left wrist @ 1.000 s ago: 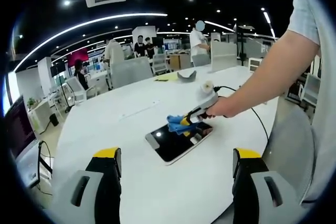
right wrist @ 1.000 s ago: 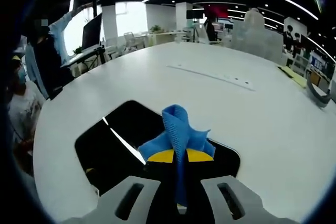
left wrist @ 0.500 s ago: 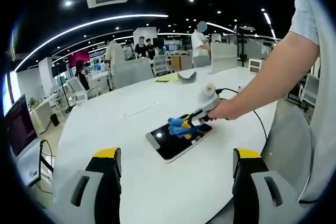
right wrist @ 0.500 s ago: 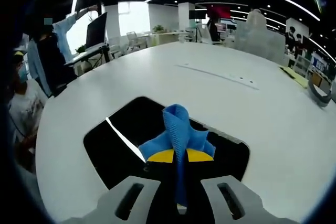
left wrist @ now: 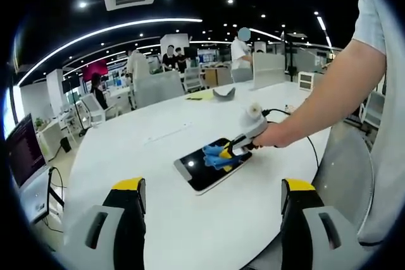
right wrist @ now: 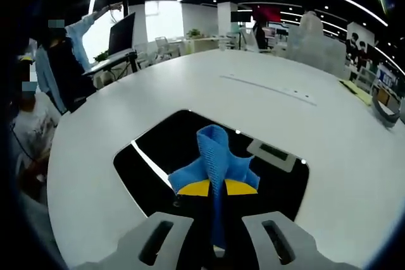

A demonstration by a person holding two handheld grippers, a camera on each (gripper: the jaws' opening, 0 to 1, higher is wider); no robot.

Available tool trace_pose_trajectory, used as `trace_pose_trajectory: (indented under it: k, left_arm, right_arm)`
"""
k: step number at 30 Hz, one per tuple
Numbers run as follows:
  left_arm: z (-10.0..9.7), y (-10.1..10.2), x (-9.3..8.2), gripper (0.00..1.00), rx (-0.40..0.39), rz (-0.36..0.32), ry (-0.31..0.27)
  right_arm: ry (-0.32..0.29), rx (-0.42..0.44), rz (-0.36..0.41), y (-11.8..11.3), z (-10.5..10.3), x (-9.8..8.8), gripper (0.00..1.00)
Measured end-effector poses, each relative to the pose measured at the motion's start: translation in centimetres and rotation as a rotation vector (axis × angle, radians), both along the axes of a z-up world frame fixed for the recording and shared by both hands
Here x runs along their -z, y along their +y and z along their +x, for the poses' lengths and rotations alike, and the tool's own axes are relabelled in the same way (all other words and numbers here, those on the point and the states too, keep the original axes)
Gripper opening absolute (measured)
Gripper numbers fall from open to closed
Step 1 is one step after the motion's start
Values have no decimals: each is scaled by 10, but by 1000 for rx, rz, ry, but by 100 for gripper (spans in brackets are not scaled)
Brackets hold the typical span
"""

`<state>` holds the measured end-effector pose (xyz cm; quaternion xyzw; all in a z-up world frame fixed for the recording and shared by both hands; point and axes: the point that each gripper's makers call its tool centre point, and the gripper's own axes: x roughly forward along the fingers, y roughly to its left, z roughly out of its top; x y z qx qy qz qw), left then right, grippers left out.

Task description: Wipe the mirror surface with the cleaning cloth until all visible marks leave the cleaned area.

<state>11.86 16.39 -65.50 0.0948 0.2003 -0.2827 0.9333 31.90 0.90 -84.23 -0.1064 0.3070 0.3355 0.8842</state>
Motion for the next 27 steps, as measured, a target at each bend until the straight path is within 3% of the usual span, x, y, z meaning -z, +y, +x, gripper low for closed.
trace_pose_trajectory:
  k: [27]
  left_arm:
    - [-24, -8, -7, 99, -4, -31, 10]
  right_arm:
    - [9, 28, 5, -9, -40, 4, 1]
